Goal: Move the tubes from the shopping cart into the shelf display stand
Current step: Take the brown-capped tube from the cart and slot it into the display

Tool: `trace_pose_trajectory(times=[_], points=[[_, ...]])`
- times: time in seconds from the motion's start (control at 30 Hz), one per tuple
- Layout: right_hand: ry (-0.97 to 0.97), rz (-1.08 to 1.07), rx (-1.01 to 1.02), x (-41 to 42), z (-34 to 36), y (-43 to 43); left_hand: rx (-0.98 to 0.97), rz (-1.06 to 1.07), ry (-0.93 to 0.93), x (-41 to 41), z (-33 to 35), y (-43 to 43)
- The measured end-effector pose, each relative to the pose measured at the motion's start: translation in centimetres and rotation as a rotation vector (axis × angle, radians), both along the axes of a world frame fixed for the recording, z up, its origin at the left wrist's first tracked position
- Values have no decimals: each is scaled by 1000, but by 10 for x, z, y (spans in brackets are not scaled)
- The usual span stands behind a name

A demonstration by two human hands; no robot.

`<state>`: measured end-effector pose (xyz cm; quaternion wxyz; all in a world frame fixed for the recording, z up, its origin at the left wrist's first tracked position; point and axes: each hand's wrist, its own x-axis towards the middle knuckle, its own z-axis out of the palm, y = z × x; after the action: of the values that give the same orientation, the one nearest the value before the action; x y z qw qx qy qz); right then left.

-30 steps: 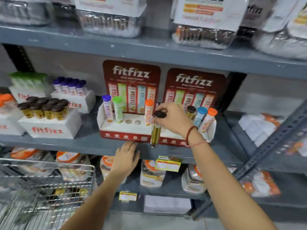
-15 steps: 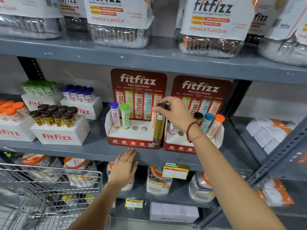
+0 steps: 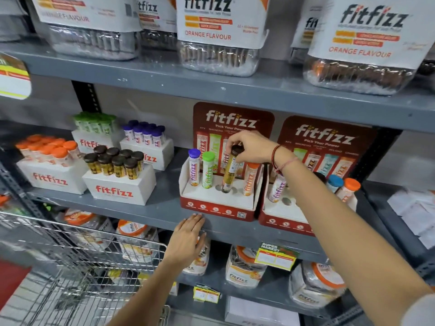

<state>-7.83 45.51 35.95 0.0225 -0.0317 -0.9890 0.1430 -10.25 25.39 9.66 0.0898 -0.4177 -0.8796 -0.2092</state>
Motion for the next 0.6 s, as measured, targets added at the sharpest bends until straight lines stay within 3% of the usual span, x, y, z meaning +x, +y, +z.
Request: trace_pose_trajectory(times=[0.6], points=[[-38, 53, 93, -24, -14, 15, 1, -18, 16, -4, -9, -1]])
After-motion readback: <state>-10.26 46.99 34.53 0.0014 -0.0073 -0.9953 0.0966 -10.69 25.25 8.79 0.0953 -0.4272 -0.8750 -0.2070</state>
